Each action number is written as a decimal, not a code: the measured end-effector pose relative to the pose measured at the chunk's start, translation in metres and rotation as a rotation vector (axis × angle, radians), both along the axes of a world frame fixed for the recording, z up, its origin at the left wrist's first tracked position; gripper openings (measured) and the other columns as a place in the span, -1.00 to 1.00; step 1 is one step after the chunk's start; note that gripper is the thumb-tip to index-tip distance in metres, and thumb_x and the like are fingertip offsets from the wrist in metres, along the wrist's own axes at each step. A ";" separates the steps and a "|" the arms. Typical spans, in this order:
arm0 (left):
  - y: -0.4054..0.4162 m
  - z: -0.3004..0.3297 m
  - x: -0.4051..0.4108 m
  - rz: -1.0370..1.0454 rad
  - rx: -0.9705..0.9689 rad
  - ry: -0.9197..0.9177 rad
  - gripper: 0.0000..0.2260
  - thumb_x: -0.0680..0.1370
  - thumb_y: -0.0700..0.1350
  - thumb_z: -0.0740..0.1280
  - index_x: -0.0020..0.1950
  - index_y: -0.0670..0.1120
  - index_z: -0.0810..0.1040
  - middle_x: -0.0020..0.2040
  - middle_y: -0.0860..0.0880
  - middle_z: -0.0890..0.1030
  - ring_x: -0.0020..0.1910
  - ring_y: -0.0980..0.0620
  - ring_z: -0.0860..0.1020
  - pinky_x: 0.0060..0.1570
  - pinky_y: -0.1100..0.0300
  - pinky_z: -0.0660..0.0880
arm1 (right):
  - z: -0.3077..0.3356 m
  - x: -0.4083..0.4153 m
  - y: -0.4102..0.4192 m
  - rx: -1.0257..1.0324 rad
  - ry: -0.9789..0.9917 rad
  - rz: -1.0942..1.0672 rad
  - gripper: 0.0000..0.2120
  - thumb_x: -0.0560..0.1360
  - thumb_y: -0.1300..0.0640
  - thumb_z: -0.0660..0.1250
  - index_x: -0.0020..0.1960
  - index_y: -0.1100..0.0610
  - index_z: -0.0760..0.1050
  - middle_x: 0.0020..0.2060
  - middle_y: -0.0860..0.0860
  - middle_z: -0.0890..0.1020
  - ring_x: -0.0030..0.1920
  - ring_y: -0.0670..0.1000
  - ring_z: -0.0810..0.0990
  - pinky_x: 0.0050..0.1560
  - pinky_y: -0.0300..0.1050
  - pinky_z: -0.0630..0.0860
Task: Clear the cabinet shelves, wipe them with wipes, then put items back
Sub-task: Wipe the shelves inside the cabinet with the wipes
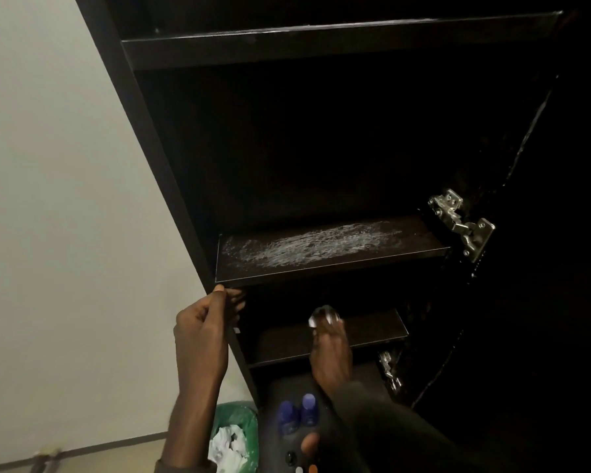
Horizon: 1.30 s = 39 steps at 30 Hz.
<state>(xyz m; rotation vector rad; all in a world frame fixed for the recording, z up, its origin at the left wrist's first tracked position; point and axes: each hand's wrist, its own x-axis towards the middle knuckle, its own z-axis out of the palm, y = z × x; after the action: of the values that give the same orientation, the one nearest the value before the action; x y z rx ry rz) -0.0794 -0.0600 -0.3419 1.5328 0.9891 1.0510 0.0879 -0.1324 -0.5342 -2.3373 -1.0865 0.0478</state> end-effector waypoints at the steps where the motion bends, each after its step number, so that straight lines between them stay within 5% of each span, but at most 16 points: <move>1: 0.001 0.001 -0.001 0.004 0.015 0.012 -0.71 0.66 -0.01 0.19 -0.07 0.02 0.70 -0.14 0.05 0.73 -0.09 0.03 0.71 -0.01 0.04 0.62 | -0.002 -0.011 0.012 -0.011 0.004 0.047 -0.44 0.35 0.40 0.38 0.35 0.27 0.46 0.33 0.22 0.49 0.36 0.23 0.45 0.37 0.16 0.39; 5: 0.004 0.005 -0.006 0.006 0.044 0.064 -0.68 0.65 0.05 0.20 -0.14 0.09 0.71 -0.17 0.10 0.73 -0.10 0.11 0.70 0.10 -0.06 0.60 | 0.018 -0.054 0.043 0.046 0.126 0.207 -0.54 0.47 0.41 0.23 0.29 0.08 0.52 0.26 0.06 0.56 0.27 0.07 0.52 0.29 -0.07 0.46; 8: 0.006 0.008 -0.006 -0.009 0.034 0.083 -0.67 0.65 0.08 0.19 -0.14 0.10 0.71 -0.17 0.10 0.73 -0.10 0.12 0.70 0.13 -0.10 0.59 | 0.025 -0.071 0.056 0.040 0.287 0.235 -0.65 0.50 0.33 0.12 0.13 0.07 0.56 0.02 0.12 0.65 0.04 0.18 0.62 0.03 0.03 0.57; 13: 0.006 0.007 -0.008 -0.017 0.027 0.091 -0.66 0.63 0.13 0.20 -0.19 0.17 0.71 -0.16 0.14 0.73 -0.08 0.13 0.69 0.12 -0.09 0.59 | 0.028 -0.077 0.082 0.201 0.858 -0.085 -0.84 0.52 0.12 0.23 -0.18 0.09 0.54 -0.23 0.01 0.63 -0.09 0.08 0.62 0.00 0.08 0.56; 19: 0.004 0.007 -0.007 -0.005 0.028 0.074 -0.68 0.65 0.08 0.20 -0.16 0.16 0.71 -0.18 0.14 0.73 -0.10 0.13 0.69 0.07 -0.08 0.61 | 0.094 -0.076 0.085 0.617 1.472 -0.203 -0.75 0.55 0.32 0.18 0.22 0.24 0.42 0.12 0.19 0.60 0.06 0.11 0.61 0.08 -0.03 0.57; 24: 0.004 0.006 -0.006 -0.001 0.009 0.046 -0.68 0.65 0.05 0.20 -0.14 0.09 0.71 -0.21 0.11 0.73 -0.14 0.12 0.70 0.04 -0.04 0.62 | 0.149 -0.060 0.033 0.887 1.868 -0.104 -0.82 0.58 0.40 0.15 0.06 0.32 0.52 -0.15 0.20 0.70 -0.18 0.06 0.71 -0.24 -0.20 0.63; 26: 0.002 0.006 -0.004 0.005 -0.021 0.012 -0.70 0.65 0.02 0.20 -0.14 0.07 0.69 -0.21 0.10 0.73 -0.15 0.09 0.71 0.01 -0.03 0.62 | 0.162 -0.047 0.001 0.915 2.024 -0.129 -0.81 0.58 0.40 0.14 0.06 0.39 0.52 -0.18 0.29 0.68 -0.24 0.15 0.72 -0.33 -0.12 0.65; 29: -0.001 0.007 -0.001 -0.007 -0.075 -0.056 -0.72 0.65 -0.01 0.21 -0.12 0.02 0.68 -0.21 0.04 0.73 -0.15 0.03 0.71 -0.02 -0.02 0.62 | 0.181 -0.025 -0.046 0.990 2.131 -0.155 -0.73 0.53 0.39 0.20 0.19 0.52 0.44 0.03 0.41 0.62 -0.03 0.30 0.67 -0.07 0.16 0.63; 33: -0.005 0.008 0.003 -0.026 -0.250 -0.190 -0.74 0.65 -0.04 0.21 0.03 -0.14 0.66 -0.07 -0.11 0.72 -0.10 -0.08 0.72 -0.04 0.04 0.64 | 0.229 -0.007 -0.100 1.040 1.760 -0.069 -0.67 0.45 0.41 0.27 0.21 0.35 0.50 0.10 0.30 0.64 0.07 0.18 0.67 0.00 -0.02 0.64; 37: -0.013 0.013 0.010 -0.090 -0.469 -0.368 -0.73 0.64 0.00 0.22 0.19 -0.13 0.58 0.11 -0.18 0.66 0.01 -0.14 0.70 0.02 0.06 0.64 | 0.276 0.018 -0.111 1.000 0.665 -0.142 -0.78 0.51 0.34 0.35 0.12 0.16 0.59 0.01 0.04 0.71 0.04 0.00 0.69 0.01 -0.12 0.61; 39: -0.017 0.016 0.014 -0.088 -0.543 -0.456 -0.68 0.63 0.03 0.25 0.26 -0.15 0.54 0.15 -0.20 0.63 0.05 -0.14 0.69 0.05 0.04 0.62 | 0.284 0.035 -0.101 0.910 0.068 -0.132 -0.69 0.51 0.42 0.29 0.18 0.17 0.60 0.12 -0.02 0.66 0.19 -0.08 0.61 0.16 -0.20 0.55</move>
<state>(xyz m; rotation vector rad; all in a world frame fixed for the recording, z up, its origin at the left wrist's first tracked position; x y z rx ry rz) -0.0656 -0.0772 -0.3256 0.8368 0.7888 0.9157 0.1225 -0.2333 -0.2498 -1.5546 -0.6959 -0.3432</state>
